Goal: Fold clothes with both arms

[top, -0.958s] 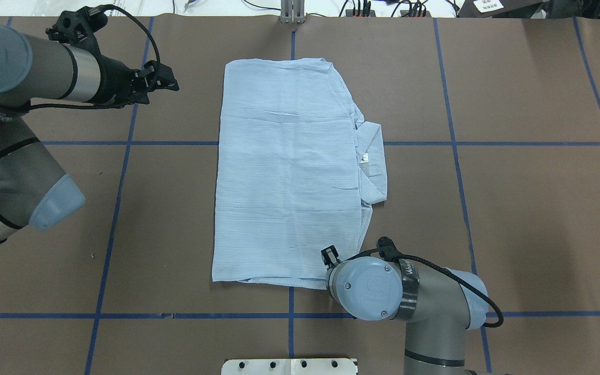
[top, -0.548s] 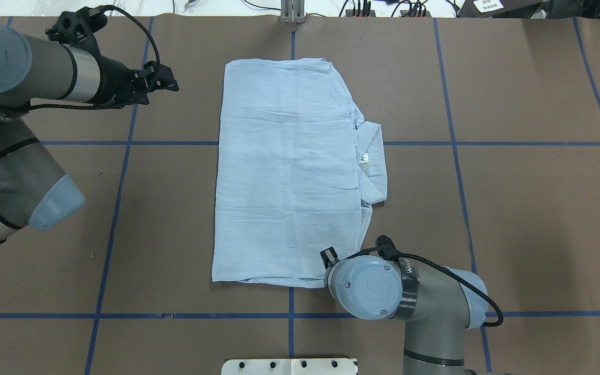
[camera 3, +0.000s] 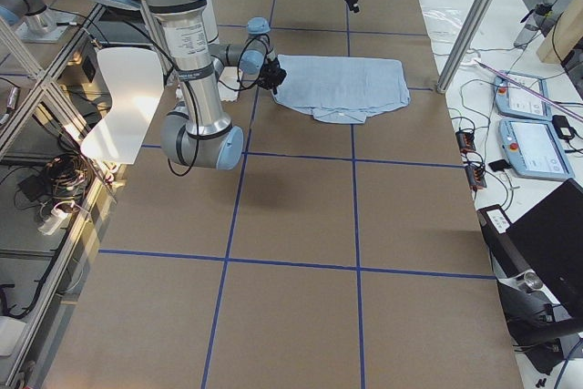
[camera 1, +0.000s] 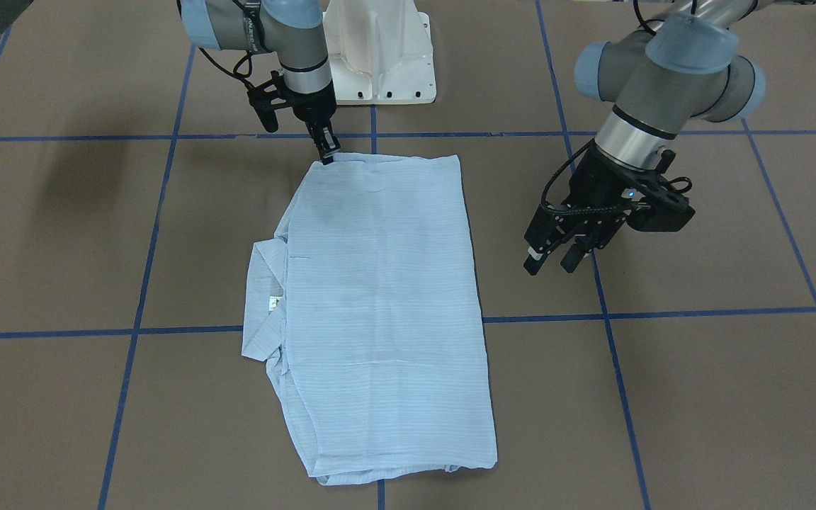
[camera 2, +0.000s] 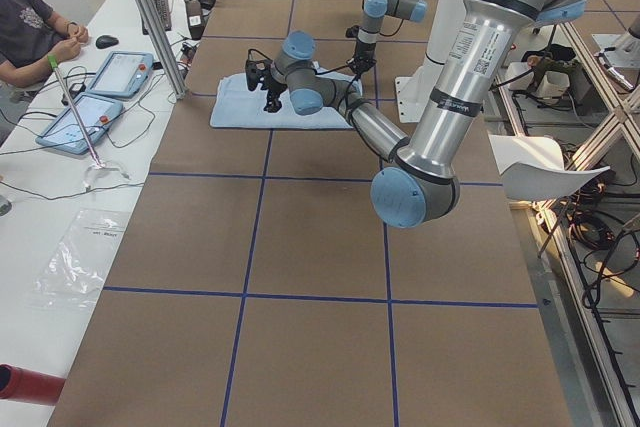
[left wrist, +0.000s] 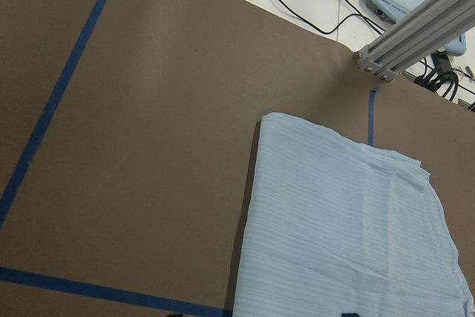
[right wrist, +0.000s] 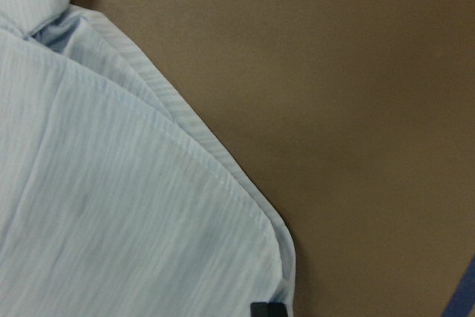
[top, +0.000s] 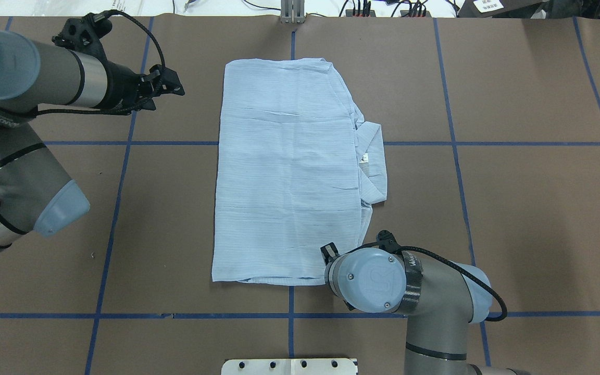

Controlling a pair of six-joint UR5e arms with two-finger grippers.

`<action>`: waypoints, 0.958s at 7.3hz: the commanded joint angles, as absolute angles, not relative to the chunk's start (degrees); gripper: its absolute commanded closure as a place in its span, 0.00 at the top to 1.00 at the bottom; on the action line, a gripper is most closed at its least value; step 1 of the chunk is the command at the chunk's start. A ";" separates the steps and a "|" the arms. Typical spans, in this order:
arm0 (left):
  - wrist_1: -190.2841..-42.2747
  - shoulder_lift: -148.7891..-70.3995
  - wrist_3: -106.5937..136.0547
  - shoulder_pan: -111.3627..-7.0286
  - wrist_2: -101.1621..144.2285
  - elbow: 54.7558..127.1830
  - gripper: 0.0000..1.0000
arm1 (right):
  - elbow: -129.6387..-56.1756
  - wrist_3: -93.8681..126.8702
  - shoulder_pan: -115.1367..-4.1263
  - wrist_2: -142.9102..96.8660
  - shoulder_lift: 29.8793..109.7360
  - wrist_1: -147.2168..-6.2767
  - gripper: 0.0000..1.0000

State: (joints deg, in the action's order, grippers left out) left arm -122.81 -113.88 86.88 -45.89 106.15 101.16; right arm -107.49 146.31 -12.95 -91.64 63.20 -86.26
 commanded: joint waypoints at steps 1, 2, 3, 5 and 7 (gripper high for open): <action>-121.48 -113.73 98.47 -38.88 102.23 104.22 0.75 | -108.63 146.34 -13.18 -92.20 63.72 -86.31 0.00; -117.03 -113.73 106.79 -33.80 99.69 106.67 0.75 | -109.15 146.42 -13.18 -92.20 63.81 -86.31 0.00; -113.33 -112.86 113.40 -28.01 94.88 109.14 0.75 | -109.25 146.43 -13.27 -92.20 63.90 -86.31 0.00; -111.10 -107.60 126.43 -19.11 87.93 113.02 0.74 | -109.25 146.43 -13.36 -92.29 63.98 -86.31 0.00; -104.18 -107.84 134.26 -13.04 86.40 113.12 0.72 | -109.34 146.43 -13.36 -92.29 63.98 -86.31 0.00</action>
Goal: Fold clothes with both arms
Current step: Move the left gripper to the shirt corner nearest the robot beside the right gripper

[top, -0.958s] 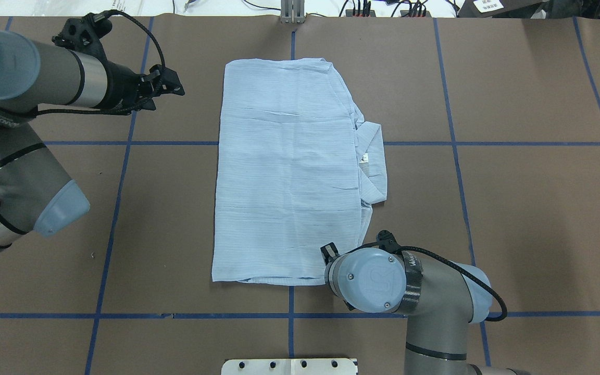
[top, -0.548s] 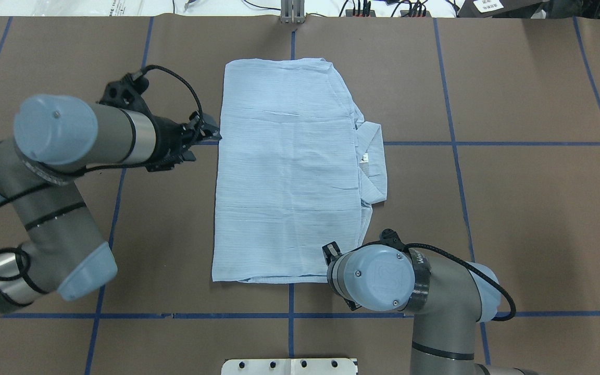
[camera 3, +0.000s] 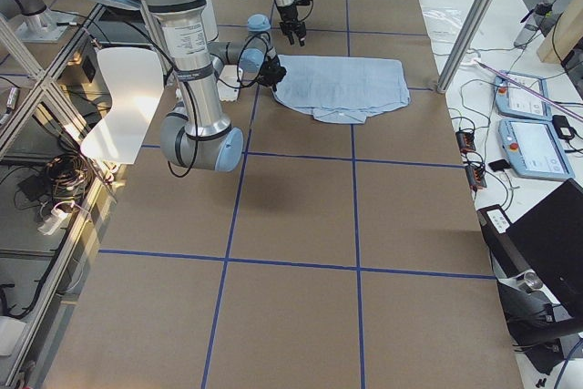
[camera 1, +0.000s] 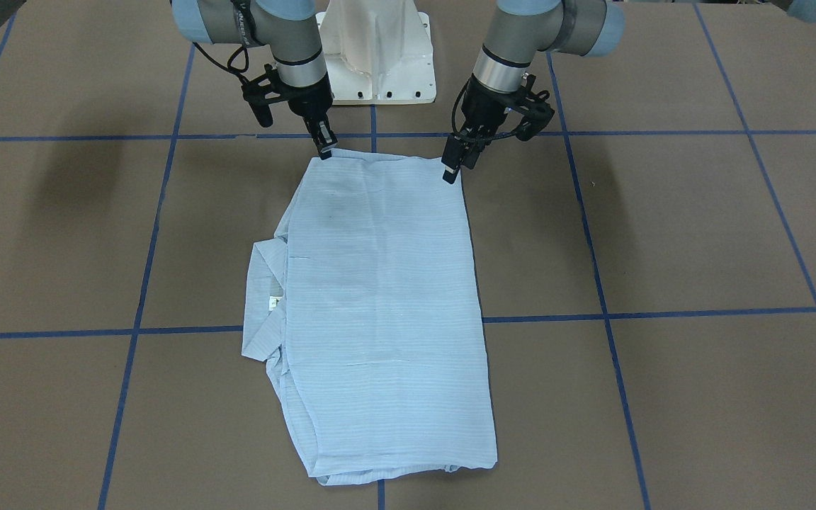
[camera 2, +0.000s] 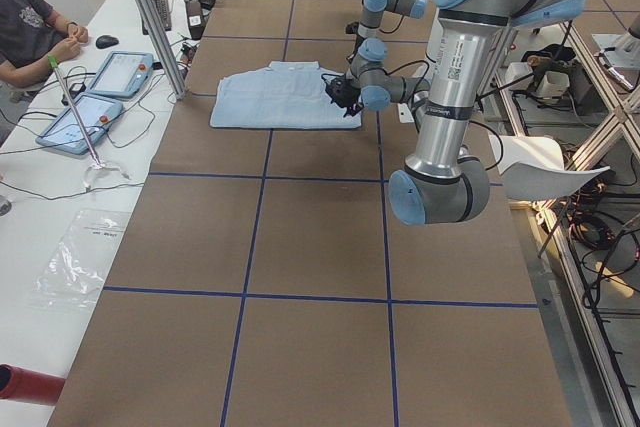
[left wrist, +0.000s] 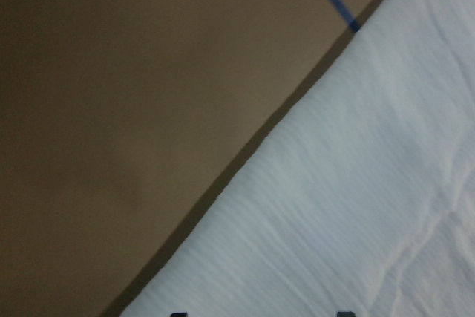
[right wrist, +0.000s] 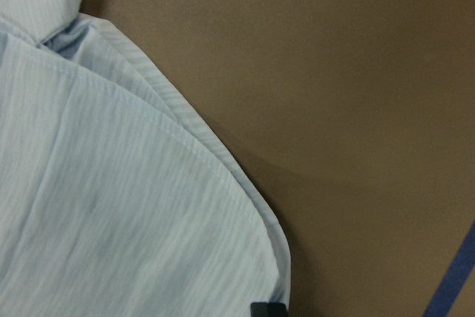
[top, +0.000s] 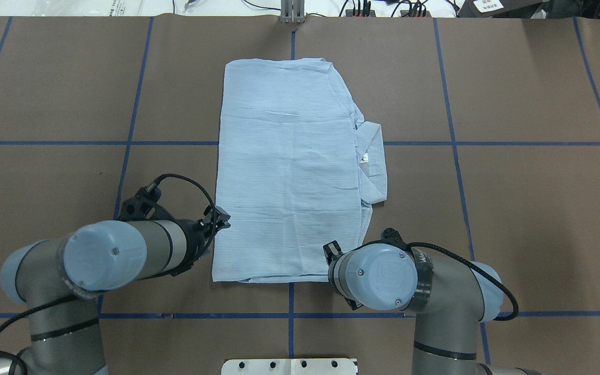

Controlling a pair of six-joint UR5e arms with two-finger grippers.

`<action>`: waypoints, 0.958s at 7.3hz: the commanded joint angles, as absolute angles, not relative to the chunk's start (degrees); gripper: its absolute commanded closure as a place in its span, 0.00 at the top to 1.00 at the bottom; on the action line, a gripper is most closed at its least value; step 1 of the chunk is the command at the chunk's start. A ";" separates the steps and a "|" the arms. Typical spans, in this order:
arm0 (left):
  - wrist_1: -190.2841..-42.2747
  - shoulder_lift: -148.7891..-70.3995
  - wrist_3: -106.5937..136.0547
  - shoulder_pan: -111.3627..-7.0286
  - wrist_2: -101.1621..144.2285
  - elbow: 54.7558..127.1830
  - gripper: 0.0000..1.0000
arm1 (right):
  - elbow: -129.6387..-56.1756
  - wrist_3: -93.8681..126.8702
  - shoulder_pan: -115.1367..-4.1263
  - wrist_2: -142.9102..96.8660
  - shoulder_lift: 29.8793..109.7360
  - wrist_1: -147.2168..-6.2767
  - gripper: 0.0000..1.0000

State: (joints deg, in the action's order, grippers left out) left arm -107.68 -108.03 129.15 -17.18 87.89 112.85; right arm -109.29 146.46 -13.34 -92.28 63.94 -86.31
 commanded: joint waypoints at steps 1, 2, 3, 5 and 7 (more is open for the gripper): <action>-104.06 -107.93 134.47 -11.53 86.05 112.51 0.72 | -109.60 146.43 -13.36 -92.29 63.98 -86.31 0.00; -104.06 -107.84 134.30 -11.43 85.87 112.24 0.71 | -109.69 146.43 -13.36 -92.29 63.98 -86.40 0.00; -103.98 -107.93 134.12 -11.43 85.87 112.06 0.70 | -109.60 146.43 -13.36 -92.29 63.98 -86.40 0.00; -103.97 -108.10 133.68 -11.34 84.48 110.84 0.69 | -109.60 146.43 -13.36 -92.29 64.07 -86.31 0.00; -104.06 -108.37 133.59 -11.34 84.38 110.22 0.63 | -109.60 146.43 -13.27 -92.29 64.07 -86.31 0.00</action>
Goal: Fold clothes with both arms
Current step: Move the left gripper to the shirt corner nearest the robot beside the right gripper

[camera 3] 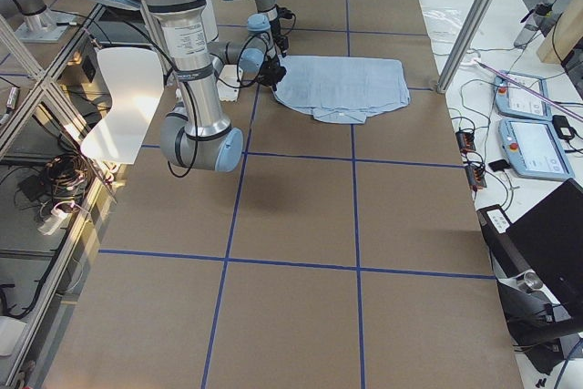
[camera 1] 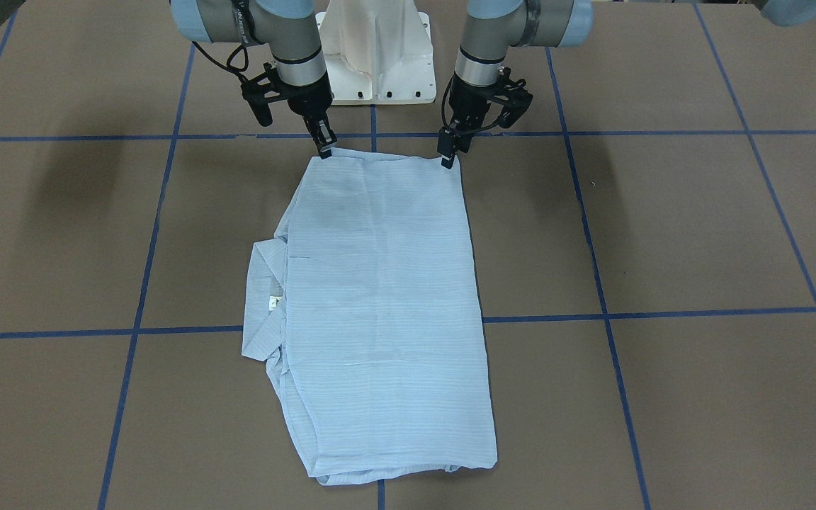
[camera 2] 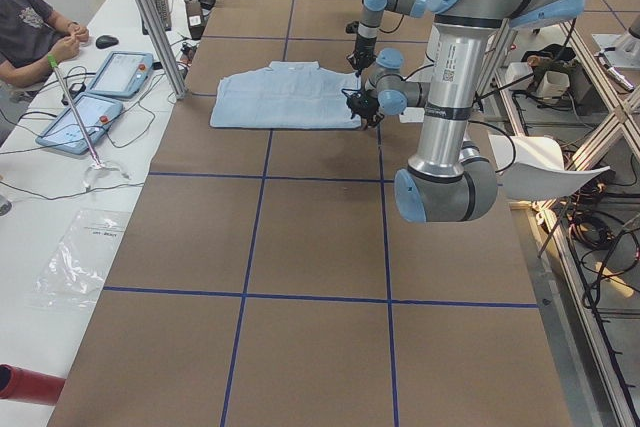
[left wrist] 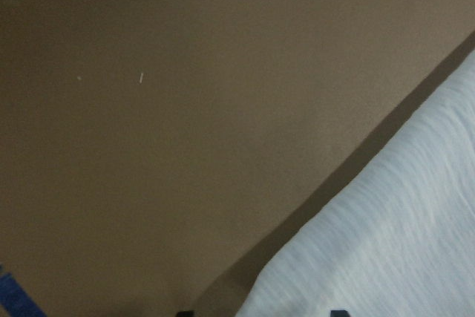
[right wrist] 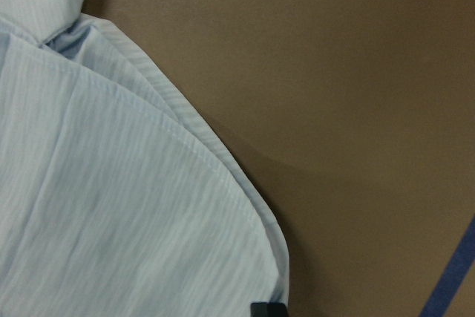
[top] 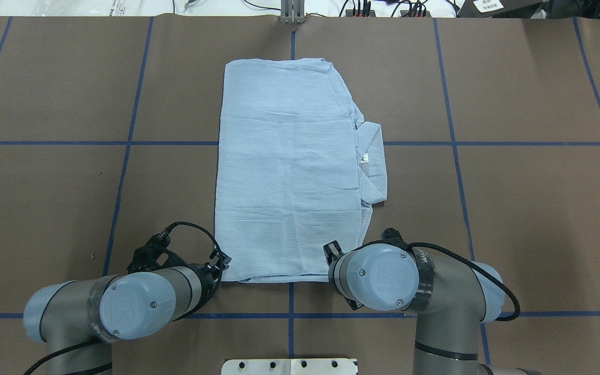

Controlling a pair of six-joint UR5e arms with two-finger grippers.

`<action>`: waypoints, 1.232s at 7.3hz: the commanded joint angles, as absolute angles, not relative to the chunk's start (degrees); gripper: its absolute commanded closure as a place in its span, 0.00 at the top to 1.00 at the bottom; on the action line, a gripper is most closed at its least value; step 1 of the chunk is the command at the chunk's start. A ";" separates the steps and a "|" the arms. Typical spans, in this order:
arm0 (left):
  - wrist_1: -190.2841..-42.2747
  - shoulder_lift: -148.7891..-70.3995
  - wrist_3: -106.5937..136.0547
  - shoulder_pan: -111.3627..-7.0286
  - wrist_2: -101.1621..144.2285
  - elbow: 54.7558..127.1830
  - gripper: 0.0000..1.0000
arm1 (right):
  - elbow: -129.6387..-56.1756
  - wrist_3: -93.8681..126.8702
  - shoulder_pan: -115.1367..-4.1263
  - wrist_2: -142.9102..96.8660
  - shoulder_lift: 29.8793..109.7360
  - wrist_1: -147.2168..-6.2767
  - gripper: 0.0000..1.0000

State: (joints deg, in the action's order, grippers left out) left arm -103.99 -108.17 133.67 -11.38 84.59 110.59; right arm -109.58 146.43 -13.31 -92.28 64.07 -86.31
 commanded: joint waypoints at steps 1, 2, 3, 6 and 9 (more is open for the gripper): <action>-103.98 -108.46 133.59 -11.34 84.37 109.87 0.57 | -109.60 146.43 -13.27 -92.29 64.16 -86.31 0.00; -103.97 -108.63 133.68 -11.34 84.37 109.78 0.48 | -109.60 146.43 -13.27 -92.29 64.16 -86.31 0.00; -103.97 -108.72 133.77 -11.34 84.37 109.86 0.34 | -109.69 146.43 -13.27 -92.29 64.07 -86.31 0.00; -103.97 -109.34 133.68 -11.16 84.46 110.47 0.00 | -109.69 146.51 -13.27 -92.29 64.16 -86.31 0.00; -101.10 -109.60 133.59 -11.08 84.81 117.64 0.00 | -116.50 147.39 -9.35 -91.50 67.57 -88.57 0.00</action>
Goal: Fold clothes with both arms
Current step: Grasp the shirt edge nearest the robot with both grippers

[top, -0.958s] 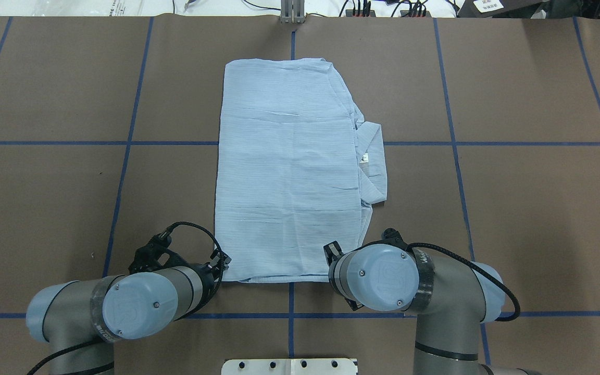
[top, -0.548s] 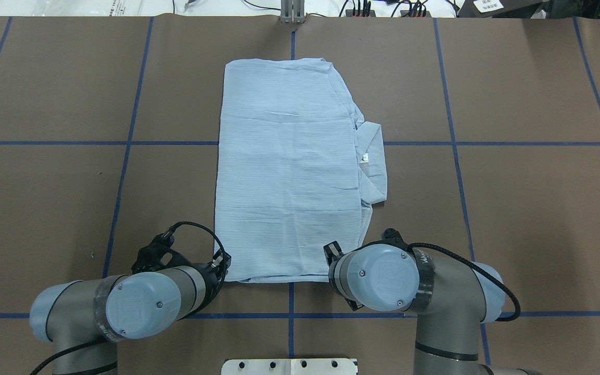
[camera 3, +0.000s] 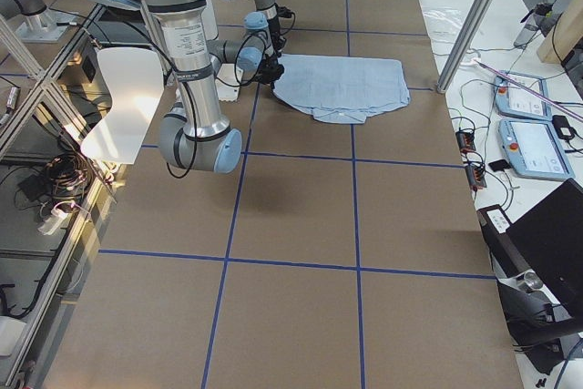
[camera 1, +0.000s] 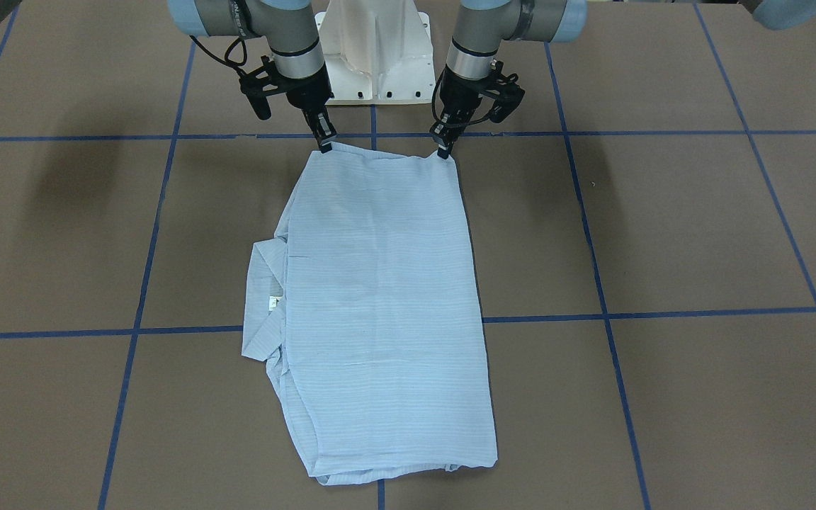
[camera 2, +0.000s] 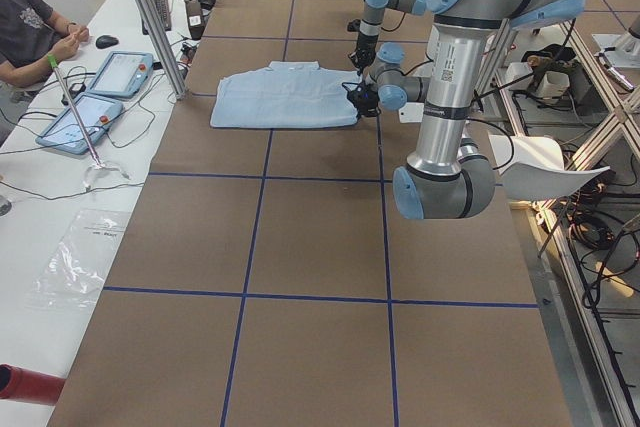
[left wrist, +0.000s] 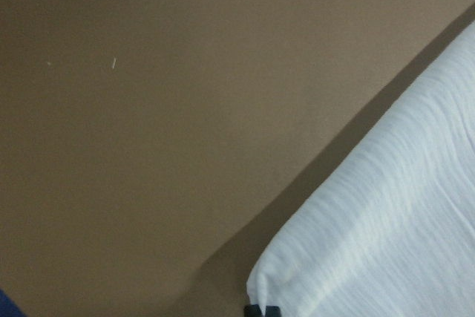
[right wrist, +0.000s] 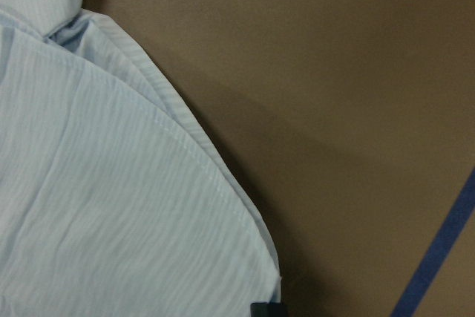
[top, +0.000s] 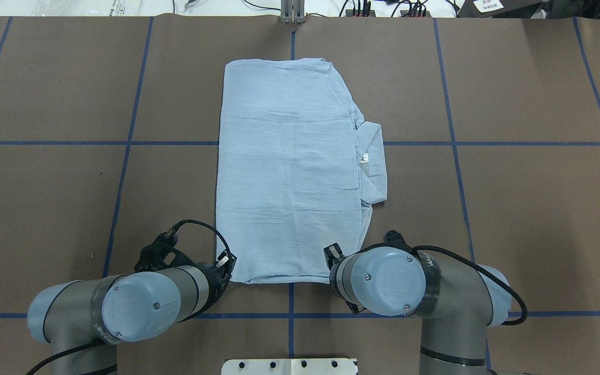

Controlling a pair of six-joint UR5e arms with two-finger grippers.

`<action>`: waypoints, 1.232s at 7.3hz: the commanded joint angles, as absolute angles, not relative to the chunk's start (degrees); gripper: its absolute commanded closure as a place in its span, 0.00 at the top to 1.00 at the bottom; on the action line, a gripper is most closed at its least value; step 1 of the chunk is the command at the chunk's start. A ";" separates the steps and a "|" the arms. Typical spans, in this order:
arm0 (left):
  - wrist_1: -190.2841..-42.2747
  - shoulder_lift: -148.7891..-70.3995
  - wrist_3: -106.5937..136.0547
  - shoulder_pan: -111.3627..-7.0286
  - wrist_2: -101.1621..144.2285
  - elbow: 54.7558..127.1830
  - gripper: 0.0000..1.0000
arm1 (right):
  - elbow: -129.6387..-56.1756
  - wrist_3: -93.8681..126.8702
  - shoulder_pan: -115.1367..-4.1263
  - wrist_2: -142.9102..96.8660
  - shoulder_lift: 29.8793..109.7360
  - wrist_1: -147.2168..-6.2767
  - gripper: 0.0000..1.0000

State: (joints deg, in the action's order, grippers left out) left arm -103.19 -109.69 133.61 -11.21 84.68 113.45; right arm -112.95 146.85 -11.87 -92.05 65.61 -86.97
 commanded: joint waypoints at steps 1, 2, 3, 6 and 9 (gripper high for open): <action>-98.90 -109.60 133.68 -10.90 85.16 121.86 0.00 | -121.42 148.00 -6.01 -90.28 70.11 -89.72 0.00; -98.79 -109.60 133.94 -9.59 86.73 123.38 0.00 | -125.03 150.27 -3.19 -89.83 71.96 -91.39 0.00; -98.70 -109.60 134.55 -9.67 89.45 126.53 0.00 | -128.20 150.90 -2.64 -89.30 72.07 -95.41 0.00; -95.72 -110.91 128.91 -13.25 90.97 128.77 0.00 | -129.74 146.11 -14.54 -96.11 69.45 -100.19 0.00; -94.39 -118.90 119.02 -21.95 91.32 119.04 0.00 | -114.49 134.06 -28.80 -104.58 57.61 -99.58 0.00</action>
